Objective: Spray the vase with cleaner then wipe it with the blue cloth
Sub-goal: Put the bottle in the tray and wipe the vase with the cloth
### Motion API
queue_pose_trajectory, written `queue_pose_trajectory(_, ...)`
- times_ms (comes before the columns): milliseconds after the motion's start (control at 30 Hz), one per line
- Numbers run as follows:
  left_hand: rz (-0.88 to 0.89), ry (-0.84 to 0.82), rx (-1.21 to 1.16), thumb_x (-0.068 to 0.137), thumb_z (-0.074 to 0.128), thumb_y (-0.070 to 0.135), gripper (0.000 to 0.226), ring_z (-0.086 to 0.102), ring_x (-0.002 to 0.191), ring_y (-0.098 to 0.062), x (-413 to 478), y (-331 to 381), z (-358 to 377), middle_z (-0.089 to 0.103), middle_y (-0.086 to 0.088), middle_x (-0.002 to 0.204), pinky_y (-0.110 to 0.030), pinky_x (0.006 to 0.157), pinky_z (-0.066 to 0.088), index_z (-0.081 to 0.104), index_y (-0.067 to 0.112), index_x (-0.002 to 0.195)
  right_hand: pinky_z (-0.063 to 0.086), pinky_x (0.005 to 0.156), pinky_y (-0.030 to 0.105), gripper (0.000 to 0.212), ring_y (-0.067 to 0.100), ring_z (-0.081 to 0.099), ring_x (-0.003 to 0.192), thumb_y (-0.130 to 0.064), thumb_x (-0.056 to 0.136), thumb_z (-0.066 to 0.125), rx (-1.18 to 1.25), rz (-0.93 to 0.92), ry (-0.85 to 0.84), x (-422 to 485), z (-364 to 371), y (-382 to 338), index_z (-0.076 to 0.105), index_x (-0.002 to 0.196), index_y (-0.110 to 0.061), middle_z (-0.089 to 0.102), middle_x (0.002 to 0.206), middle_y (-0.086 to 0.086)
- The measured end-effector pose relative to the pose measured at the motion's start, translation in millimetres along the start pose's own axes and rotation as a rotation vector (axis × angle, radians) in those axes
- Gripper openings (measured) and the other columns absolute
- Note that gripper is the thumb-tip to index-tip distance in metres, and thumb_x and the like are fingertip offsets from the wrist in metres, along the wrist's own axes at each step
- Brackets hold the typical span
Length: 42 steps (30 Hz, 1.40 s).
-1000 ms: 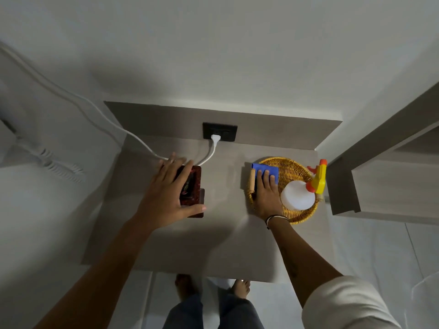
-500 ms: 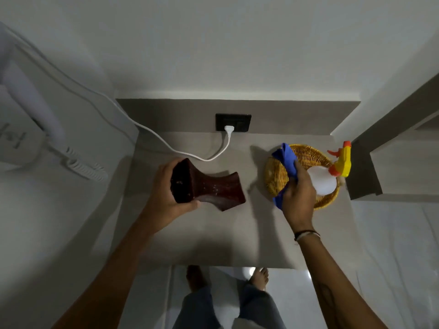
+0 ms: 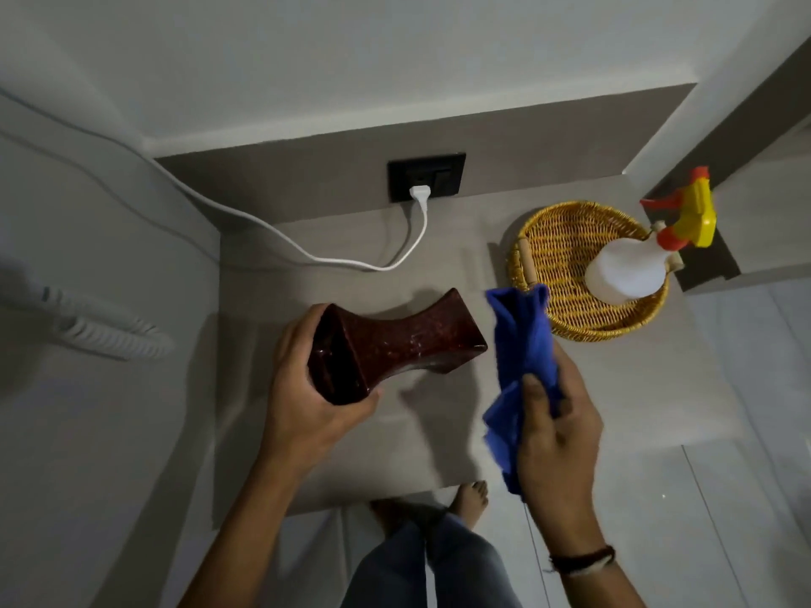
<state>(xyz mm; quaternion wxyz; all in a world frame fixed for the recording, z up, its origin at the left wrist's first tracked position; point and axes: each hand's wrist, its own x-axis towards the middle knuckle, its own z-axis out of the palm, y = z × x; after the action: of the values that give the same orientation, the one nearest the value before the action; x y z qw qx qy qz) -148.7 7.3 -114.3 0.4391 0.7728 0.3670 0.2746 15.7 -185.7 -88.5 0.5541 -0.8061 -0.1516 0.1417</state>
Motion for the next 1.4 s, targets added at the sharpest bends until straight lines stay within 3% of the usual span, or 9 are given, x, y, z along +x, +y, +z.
queue_pose_trajectory(133, -0.045, 0.018, 0.022, 0.056, 0.086, 0.046, 0.104, 0.049, 0.126, 0.021, -8.6, 0.8, 0.3, 0.055, 0.006, 0.132, 0.001, 0.100, 0.038, 0.049, 0.024, 0.150, 0.053, 0.115, 0.048, 0.060, 0.032, 0.061, 0.140, 0.001, 0.103, 0.041, -0.057, -0.282, -0.393, -15.1, 41.1, -28.7, 0.042, 0.161, -0.013, 0.054, 0.160, 0.011)
queue_pose_trajectory(233, -0.035, -0.005, -0.018, 0.055, 0.089, 0.038, 0.095, 0.055, 0.125, 0.017, -10.7, -3.9, -0.3, 0.059, 0.014, 0.132, -0.004, 0.103, 0.041, 0.055, 0.018, 0.141, 0.019, 0.136, 0.044, 0.074, 0.025, 0.015, 0.167, 0.003, 0.098, 0.035, -0.154, -0.444, -0.780, -25.8, 72.5, -34.4, 0.021, 0.168, -0.018, 0.018, 0.179, 0.007)
queue_pose_trajectory(367, -0.018, -0.019, 0.060, 0.050, 0.093, 0.022, 0.099, 0.049, 0.126, 0.026, -13.2, -12.6, -4.4, 0.061, 0.003, 0.129, 0.001, 0.103, 0.037, 0.059, 0.005, 0.141, 0.001, 0.137, 0.038, 0.094, 0.022, -0.001, 0.168, 0.011, 0.088, 0.038, -0.499, -0.683, -0.671, -16.3, 70.0, -0.5, 0.006, 0.170, -0.021, 0.002, 0.181, 0.001)
queue_pose_trajectory(500, -0.017, -0.004, 0.073, 0.048, 0.091, 0.022, 0.109, 0.045, 0.123, 0.030, -16.9, -11.4, -3.7, 0.054, -0.005, 0.133, 0.004, 0.100, 0.035, 0.055, -0.003, 0.148, -0.006, 0.137, 0.039, 0.092, 0.023, -0.014, 0.165, 0.017, 0.096, 0.045, -0.780, -0.551, -0.599, 34.2, 44.1, 21.1, 0.000, 0.167, -0.021, -0.014, 0.176, 0.000)
queue_pose_trajectory(733, -0.077, 0.007, 0.052, 0.049, 0.087, 0.039, 0.090, 0.054, 0.118, 0.024, -17.1, 3.2, -3.6, 0.058, 0.012, 0.127, 0.005, 0.096, 0.037, 0.058, 0.031, 0.133, 0.006, 0.137, 0.041, 0.083, 0.025, 0.003, 0.168, -0.001, 0.094, 0.035, -0.338, -0.635, -0.739, -37.5, 80.3, -18.0, 0.008, 0.171, -0.018, 0.004, 0.181, 0.002)
queue_pose_trajectory(867, -0.044, 0.009, 0.131, 0.049, 0.084, 0.045, 0.099, 0.046, 0.118, 0.028, -13.8, 8.7, -4.2, 0.040, 0.034, 0.125, 0.008, 0.090, 0.035, 0.051, 0.035, 0.143, 0.020, 0.134, 0.053, 0.078, 0.026, 0.007, 0.167, 0.010, 0.099, 0.054, -0.520, -0.586, -0.637, 12.4, 50.0, 12.9, 0.020, 0.167, -0.012, 0.009, 0.178, 0.007)
queue_pose_trajectory(1000, -0.007, -0.020, 0.209, 0.051, 0.082, 0.047, 0.101, 0.062, 0.116, -0.015, -0.3, 28.5, 4.1, 0.047, 0.031, 0.124, -0.024, 0.091, 0.056, 0.045, 0.043, 0.145, 0.023, 0.133, 0.056, 0.078, 0.030, 0.012, 0.166, 0.020, 0.094, 0.053, -0.421, -0.358, -0.585, 36.1, 39.7, 8.2, 0.027, 0.164, -0.006, 0.016, 0.176, 0.010)
queue_pose_trajectory(1167, -0.030, -0.045, 0.198, 0.056, 0.083, 0.045, 0.091, 0.064, 0.121, -0.020, 7.0, 39.0, 7.8, 0.059, 0.009, 0.134, -0.047, 0.099, 0.058, 0.060, 0.029, 0.142, 0.017, 0.136, 0.038, 0.078, 0.024, 0.018, 0.167, 0.004, 0.095, 0.041, -0.066, -0.457, -0.647, -18.3, 64.8, -16.7, 0.020, 0.169, -0.010, 0.019, 0.179, 0.002)
queue_pose_trajectory(1400, -0.021, -0.042, 0.247, 0.051, 0.081, 0.048, 0.100, 0.062, 0.114, -0.020, 7.7, 44.8, 6.3, 0.053, 0.013, 0.126, -0.034, 0.092, 0.057, 0.052, 0.029, 0.144, 0.027, 0.131, 0.057, 0.076, 0.035, 0.020, 0.165, 0.016, 0.097, 0.055, -0.513, -0.404, -0.517, 48.9, 37.0, 33.6, 0.029, 0.165, -0.007, 0.022, 0.176, 0.011)
